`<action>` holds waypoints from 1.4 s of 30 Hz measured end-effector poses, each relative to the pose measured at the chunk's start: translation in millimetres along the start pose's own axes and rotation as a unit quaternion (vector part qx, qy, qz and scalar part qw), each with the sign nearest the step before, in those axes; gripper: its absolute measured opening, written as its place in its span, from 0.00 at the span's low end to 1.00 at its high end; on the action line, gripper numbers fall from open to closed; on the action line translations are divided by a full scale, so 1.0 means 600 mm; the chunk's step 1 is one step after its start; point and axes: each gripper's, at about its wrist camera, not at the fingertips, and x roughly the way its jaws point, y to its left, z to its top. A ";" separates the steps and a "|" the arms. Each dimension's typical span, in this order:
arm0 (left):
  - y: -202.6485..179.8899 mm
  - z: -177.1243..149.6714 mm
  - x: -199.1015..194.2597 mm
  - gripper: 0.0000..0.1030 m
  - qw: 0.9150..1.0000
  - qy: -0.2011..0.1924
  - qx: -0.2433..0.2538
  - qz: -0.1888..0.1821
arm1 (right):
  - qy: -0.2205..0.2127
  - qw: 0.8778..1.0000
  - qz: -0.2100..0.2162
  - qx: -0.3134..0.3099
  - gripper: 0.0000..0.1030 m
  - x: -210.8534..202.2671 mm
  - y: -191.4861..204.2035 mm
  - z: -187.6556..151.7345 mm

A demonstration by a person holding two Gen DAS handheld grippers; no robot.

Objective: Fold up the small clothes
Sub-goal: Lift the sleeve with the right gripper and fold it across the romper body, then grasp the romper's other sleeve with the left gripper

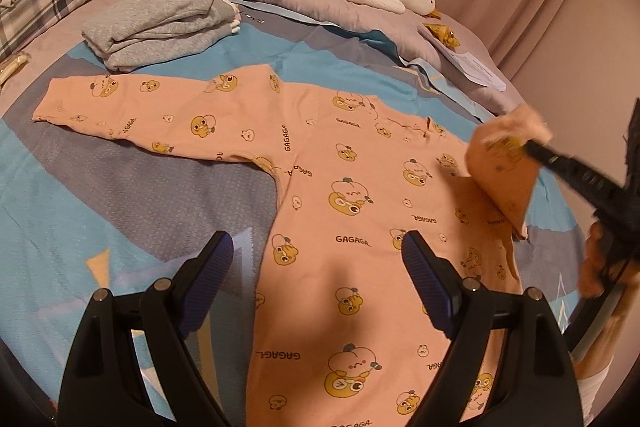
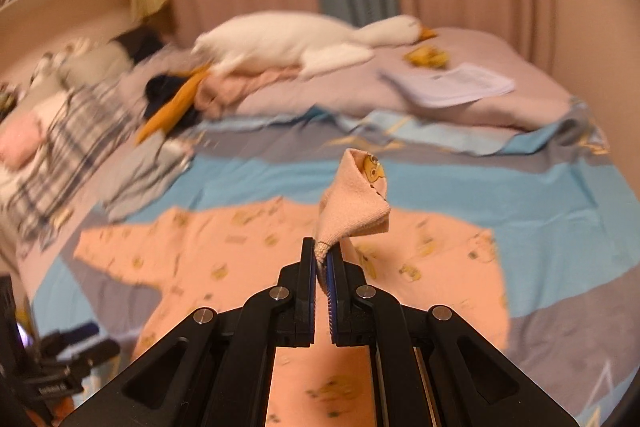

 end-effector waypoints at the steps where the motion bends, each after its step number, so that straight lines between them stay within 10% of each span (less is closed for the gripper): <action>1: 0.001 0.000 0.000 0.84 1.000 0.000 0.000 0.000 | 0.010 1.000 0.005 -0.005 0.06 0.010 0.009 -0.006; 14: 0.002 -0.006 0.017 0.84 1.000 0.012 -0.001 0.008 | 0.107 0.992 0.060 -0.032 0.06 0.100 0.067 -0.076; 22: -0.034 0.009 0.051 0.84 0.999 0.025 0.005 -0.025 | 0.086 0.992 0.092 0.003 0.13 0.061 0.027 -0.075; 27: -0.066 0.020 0.092 0.84 0.997 0.044 -0.002 -0.061 | 0.049 0.995 0.054 0.065 0.43 0.012 -0.042 -0.074; 42: -0.111 0.024 0.214 0.53 0.986 0.105 -0.034 -0.126 | 0.020 0.983 -0.065 0.168 0.44 -0.067 -0.148 -0.100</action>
